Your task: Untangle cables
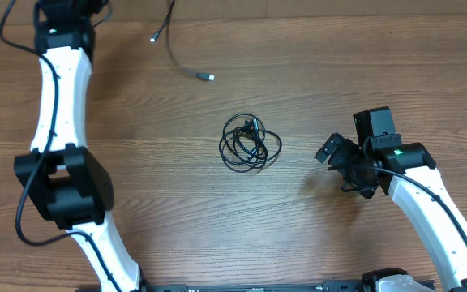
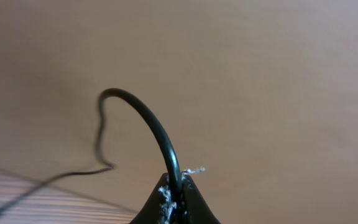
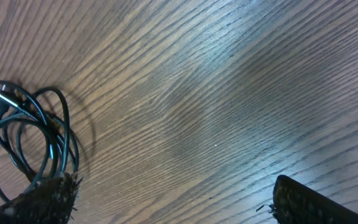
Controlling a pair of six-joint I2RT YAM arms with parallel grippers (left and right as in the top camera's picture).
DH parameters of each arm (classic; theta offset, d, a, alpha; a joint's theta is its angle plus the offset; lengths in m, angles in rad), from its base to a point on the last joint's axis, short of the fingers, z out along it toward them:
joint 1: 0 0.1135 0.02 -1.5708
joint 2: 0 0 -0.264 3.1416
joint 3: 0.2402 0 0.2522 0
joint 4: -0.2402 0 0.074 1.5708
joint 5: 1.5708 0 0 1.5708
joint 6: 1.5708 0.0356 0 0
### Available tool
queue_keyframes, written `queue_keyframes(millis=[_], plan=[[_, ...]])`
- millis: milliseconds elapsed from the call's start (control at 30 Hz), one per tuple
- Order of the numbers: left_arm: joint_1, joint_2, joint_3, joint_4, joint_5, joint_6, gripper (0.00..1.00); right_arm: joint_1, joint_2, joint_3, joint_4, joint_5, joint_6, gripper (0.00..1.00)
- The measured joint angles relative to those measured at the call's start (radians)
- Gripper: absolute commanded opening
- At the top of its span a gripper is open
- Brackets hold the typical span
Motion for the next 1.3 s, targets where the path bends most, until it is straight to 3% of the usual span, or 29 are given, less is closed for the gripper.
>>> queue_keyframes(millis=[200,233,267,300,567,733,900,1033,1300], plan=[[0.14,0.183,0.001,-0.012,-0.072,0.116,0.07,0.0,0.0,0.0,-0.032,0.0,-0.017,1.0],[0.15,0.193,0.001,-0.013,-0.08,0.121,0.22,0.0,0.0,0.0,-0.034,0.0,-0.019,1.0],[0.174,0.21,0.001,-0.014,-0.096,0.139,0.66,0.0,0.0,0.0,-0.04,0.0,-0.021,1.0],[0.204,0.225,0.001,-0.015,-0.12,0.172,1.0,0.0,0.0,0.0,-0.043,0.001,-0.022,1.0],[0.384,0.23,0.001,-0.057,-0.221,0.439,1.0,0.0,0.0,0.0,-0.039,0.0,-0.026,1.0],[0.433,0.225,0.001,-0.122,-0.22,0.501,1.0,0.0,0.0,0.0,-0.035,0.001,-0.028,1.0],[0.445,0.198,0.001,-0.228,-0.096,0.508,0.99,0.0,0.0,0.0,-0.034,0.001,-0.029,1.0],[0.418,0.174,0.002,-0.356,-0.016,0.448,1.0,0.0,0.0,0.0,-0.034,0.0,-0.029,1.0],[0.277,0.173,0.002,-0.477,-0.205,0.384,1.0,0.0,0.0,0.0,-0.052,0.0,-0.028,1.0]])
